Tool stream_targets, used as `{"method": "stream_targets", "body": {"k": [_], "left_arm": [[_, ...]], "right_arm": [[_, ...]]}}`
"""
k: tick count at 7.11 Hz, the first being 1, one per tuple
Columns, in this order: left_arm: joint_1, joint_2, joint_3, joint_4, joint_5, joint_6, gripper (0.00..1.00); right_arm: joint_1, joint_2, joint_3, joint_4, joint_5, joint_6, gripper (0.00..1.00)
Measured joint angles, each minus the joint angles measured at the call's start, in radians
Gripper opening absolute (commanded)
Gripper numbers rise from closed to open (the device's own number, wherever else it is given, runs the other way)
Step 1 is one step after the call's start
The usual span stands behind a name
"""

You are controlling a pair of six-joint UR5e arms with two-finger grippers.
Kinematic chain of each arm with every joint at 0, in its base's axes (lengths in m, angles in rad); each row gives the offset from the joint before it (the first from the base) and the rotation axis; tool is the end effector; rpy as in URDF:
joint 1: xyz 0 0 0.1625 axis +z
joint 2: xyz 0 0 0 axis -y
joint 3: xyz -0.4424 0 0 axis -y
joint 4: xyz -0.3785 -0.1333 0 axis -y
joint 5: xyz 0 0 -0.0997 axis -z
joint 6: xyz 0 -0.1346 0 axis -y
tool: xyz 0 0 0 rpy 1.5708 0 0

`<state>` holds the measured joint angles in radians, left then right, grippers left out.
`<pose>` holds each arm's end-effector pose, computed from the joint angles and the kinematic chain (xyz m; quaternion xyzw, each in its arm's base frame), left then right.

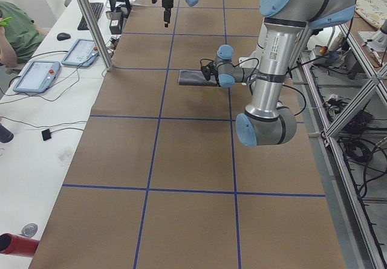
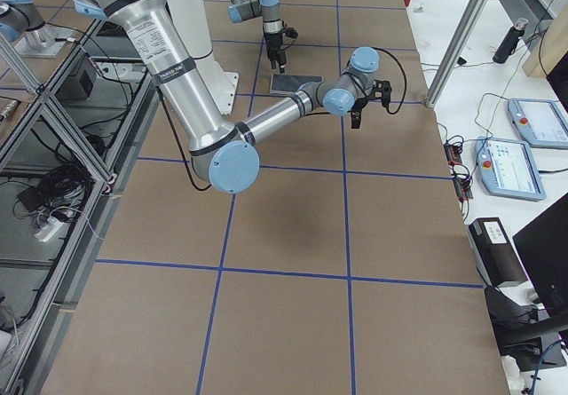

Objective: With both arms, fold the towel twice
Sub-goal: 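Grasp the near end of the grey towel strip with the left gripper, then lift the strip's near end and fold it over toward the far end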

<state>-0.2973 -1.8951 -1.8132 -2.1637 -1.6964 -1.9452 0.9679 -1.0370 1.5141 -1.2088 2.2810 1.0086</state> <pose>0.5611 -0.2937 0.3406 -0.0735 0.5444 -0.2427 0.7996 -0.3616 -0.6056 0.3636 0.0355 -0.4954 0.0338 0.8673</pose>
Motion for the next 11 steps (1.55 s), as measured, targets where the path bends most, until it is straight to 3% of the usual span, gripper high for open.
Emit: {"method": "stream_targets", "body": {"k": [2, 4, 7, 8, 9, 10, 11], "left_arm": [[0.001, -0.002, 0.016, -0.002, -0.002, 0.006, 0.84], [0.005, -0.008, 0.022, -0.002, -0.002, 0.006, 0.66], [0.011, -0.009, 0.023, -0.002, 0.0, 0.006, 0.63], [0.013, -0.009, 0.024, -0.002, 0.0, 0.006, 0.48], [0.014, -0.011, 0.023, -0.002, 0.0, 0.006, 0.13], [0.015, -0.013, 0.021, -0.002, 0.0, 0.004, 0.0], [0.015, -0.017, 0.019, -0.002, 0.001, -0.001, 0.0]], "right_arm": [[0.0, 0.0, -0.001, -0.001, -0.001, 0.0, 1.0], [0.001, -0.001, -0.002, -0.001, -0.001, -0.002, 1.0], [0.004, -0.002, -0.006, -0.003, -0.001, -0.004, 1.0], [0.005, -0.002, -0.008, -0.002, -0.001, -0.004, 1.0], [0.006, -0.002, -0.009, -0.002, 0.0, -0.004, 1.0], [0.006, -0.002, -0.009, -0.003, 0.0, -0.004, 1.0], [0.006, -0.002, -0.009, -0.003, -0.001, -0.004, 1.0]]}}
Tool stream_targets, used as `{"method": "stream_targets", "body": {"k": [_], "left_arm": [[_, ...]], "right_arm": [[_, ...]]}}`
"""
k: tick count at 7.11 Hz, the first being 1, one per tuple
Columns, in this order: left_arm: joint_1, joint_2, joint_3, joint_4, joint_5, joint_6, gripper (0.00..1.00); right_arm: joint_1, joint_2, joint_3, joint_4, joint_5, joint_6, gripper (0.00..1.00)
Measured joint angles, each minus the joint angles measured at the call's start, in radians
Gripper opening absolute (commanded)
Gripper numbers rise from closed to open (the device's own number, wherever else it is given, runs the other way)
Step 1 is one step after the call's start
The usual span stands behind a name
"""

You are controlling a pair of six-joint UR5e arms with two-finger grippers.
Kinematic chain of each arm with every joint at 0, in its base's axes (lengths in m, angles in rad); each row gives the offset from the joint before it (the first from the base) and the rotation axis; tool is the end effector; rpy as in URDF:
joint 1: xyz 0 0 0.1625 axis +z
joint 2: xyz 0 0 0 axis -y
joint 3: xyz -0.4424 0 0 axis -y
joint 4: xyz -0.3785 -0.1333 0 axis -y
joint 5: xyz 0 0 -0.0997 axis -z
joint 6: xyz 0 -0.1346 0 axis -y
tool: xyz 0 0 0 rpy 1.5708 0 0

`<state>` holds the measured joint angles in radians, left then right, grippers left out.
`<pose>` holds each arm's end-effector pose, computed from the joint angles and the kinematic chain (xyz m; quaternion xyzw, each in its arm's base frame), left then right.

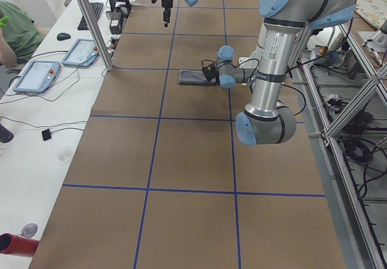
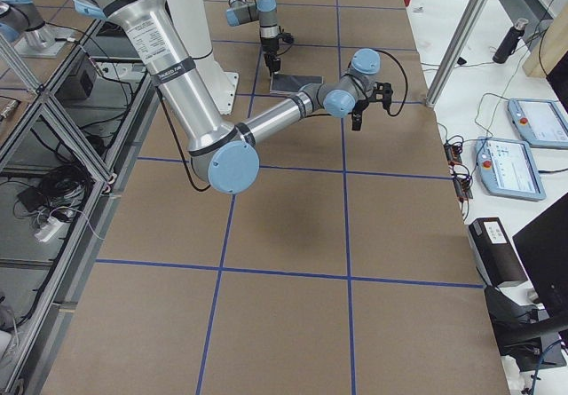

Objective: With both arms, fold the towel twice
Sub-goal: 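Lift the strip's near end and fold it over toward the far end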

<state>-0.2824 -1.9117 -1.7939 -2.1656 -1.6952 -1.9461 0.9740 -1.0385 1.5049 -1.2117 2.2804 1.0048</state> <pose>0.5726 -0.2876 0.3392 -0.0773 0.5435 -0.2375 0.8014 -0.3586 -0.6090 0.3695 0.0334 -0.4916 0.0376 0.8694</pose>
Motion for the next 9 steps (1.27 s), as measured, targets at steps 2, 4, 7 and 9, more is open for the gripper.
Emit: {"method": "stream_targets", "body": {"k": [2, 4, 7, 9], "left_arm": [[0.0, -0.004, -0.007, 0.001, -0.004, -0.005, 0.0], [-0.002, -0.017, -0.02, 0.006, -0.027, -0.006, 0.0], [-0.047, -0.051, -0.044, 0.009, -0.052, -0.007, 0.0], [-0.122, -0.099, -0.016, 0.01, -0.058, -0.007, 0.0]], "right_arm": [[0.001, 0.0, 0.0, 0.0, 0.0, 0.0, 1.0], [0.002, 0.0, -0.001, -0.001, -0.001, -0.001, 1.0], [0.003, 0.001, -0.005, -0.001, -0.002, -0.001, 1.0], [0.001, 0.003, -0.015, 0.001, -0.003, -0.001, 1.0]]}}
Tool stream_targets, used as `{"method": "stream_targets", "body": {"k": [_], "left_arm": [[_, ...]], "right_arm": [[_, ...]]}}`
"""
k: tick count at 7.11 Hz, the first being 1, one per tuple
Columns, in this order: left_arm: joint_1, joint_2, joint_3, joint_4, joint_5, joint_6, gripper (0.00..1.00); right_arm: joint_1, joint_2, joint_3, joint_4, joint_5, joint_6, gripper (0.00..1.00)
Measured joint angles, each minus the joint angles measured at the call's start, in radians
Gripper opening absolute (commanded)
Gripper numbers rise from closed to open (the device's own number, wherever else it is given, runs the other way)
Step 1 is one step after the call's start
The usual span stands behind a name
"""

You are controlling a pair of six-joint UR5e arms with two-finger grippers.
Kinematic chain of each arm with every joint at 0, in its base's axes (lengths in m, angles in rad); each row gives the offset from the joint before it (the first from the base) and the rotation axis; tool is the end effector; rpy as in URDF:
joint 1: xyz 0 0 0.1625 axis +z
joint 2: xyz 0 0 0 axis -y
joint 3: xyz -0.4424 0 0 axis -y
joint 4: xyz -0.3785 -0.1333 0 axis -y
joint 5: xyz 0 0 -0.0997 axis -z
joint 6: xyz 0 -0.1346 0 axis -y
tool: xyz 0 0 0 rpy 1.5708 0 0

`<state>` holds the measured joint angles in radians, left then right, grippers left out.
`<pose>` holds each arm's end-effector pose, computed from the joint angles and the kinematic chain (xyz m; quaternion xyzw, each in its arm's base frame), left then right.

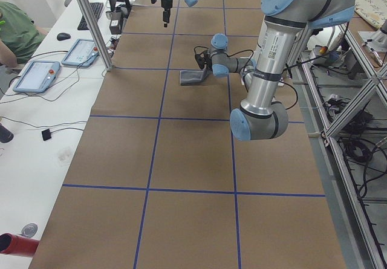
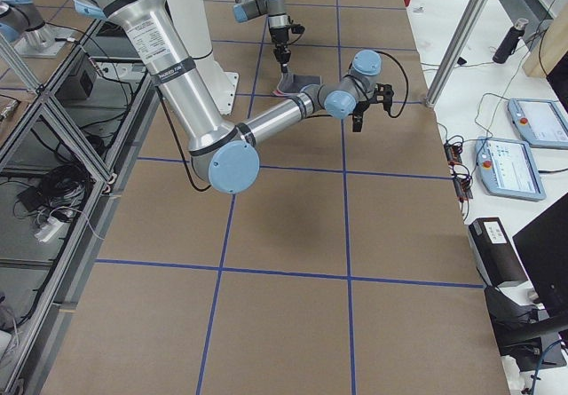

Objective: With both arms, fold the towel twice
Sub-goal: 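Lift the strip's near end and fold it over toward the far end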

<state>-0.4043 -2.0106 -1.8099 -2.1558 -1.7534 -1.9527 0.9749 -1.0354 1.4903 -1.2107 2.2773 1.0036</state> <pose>0.5449 -0.3515 0.2701 -0.0670 0.5890 -0.2580 0.7629 -0.3597 -0.6122 0.3744 0.0313 -0.4880 0.0401 0.8713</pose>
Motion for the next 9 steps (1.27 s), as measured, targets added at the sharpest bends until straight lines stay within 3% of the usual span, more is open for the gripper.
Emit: {"method": "stream_targets", "body": {"k": [3, 9], "left_arm": [[-0.111, -0.056, 0.111, -0.024, -0.043, 0.0, 0.0], [-0.153, -0.072, 0.213, -0.088, -0.051, 0.0, 0.0]], "right_arm": [[-0.001, 0.007, -0.022, 0.002, -0.002, -0.001, 1.0], [-0.002, 0.012, -0.047, 0.003, -0.004, -0.012, 1.0]]}}
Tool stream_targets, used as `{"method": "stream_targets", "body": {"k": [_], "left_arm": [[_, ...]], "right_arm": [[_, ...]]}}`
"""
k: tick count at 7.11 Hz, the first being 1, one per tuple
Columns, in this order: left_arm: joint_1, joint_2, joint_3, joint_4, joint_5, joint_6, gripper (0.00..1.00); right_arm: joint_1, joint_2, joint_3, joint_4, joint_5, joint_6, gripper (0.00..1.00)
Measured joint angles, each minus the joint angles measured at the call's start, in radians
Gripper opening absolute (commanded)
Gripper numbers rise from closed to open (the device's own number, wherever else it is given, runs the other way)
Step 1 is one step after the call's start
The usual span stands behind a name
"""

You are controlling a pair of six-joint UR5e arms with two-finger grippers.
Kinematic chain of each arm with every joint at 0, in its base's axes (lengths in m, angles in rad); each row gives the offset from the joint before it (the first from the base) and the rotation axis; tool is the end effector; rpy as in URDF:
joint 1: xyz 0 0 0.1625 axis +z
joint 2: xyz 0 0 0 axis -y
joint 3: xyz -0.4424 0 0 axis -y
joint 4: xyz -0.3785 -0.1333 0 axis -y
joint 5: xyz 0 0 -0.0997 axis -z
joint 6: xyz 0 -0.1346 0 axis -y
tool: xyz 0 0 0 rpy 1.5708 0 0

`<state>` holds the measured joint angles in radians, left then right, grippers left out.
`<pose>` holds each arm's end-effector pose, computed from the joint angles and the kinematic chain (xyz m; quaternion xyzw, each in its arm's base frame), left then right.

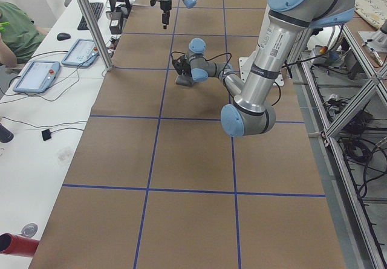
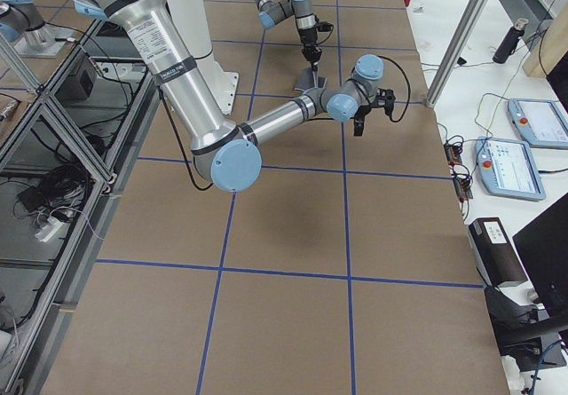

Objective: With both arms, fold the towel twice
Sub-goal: 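Lift the strip's near end and fold it over toward the far end, then open the left gripper and release the folded towel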

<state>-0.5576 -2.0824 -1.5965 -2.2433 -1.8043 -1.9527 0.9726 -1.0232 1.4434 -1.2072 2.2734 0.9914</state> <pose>0.5395 -0.4568 0.3075 -0.0459 0.5710 -0.3107 0.7585 -0.3666 -0.6203 0.3882 0.0242 -0.4787 0.0406 0.8767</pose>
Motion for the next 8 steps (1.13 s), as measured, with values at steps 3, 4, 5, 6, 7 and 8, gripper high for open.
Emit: {"method": "stream_targets", "body": {"k": [3, 4, 5, 6, 7, 8], "left_arm": [[-0.008, -0.031, 0.09, -0.064, 0.0, -0.001, 0.07], [-0.013, -0.036, 0.1, -0.069, 0.0, -0.006, 0.81], [-0.017, -0.038, 0.107, -0.07, 0.001, -0.013, 1.0], [-0.021, -0.041, 0.113, -0.071, 0.001, -0.014, 1.0], [-0.023, -0.045, 0.117, -0.071, 0.002, -0.014, 1.0], [-0.026, -0.047, 0.119, -0.071, 0.002, -0.013, 1.0]], "right_arm": [[0.0, 0.001, -0.004, 0.0, -0.002, -0.003, 1.0], [-0.001, 0.001, -0.006, 0.0, -0.003, -0.003, 1.0], [-0.001, 0.002, -0.009, 0.0, -0.004, -0.004, 1.0], [-0.001, 0.003, -0.01, 0.0, -0.005, -0.005, 1.0], [-0.001, 0.003, -0.011, 0.001, -0.006, -0.005, 1.0], [-0.002, 0.004, -0.013, 0.001, -0.006, -0.005, 1.0]]}}
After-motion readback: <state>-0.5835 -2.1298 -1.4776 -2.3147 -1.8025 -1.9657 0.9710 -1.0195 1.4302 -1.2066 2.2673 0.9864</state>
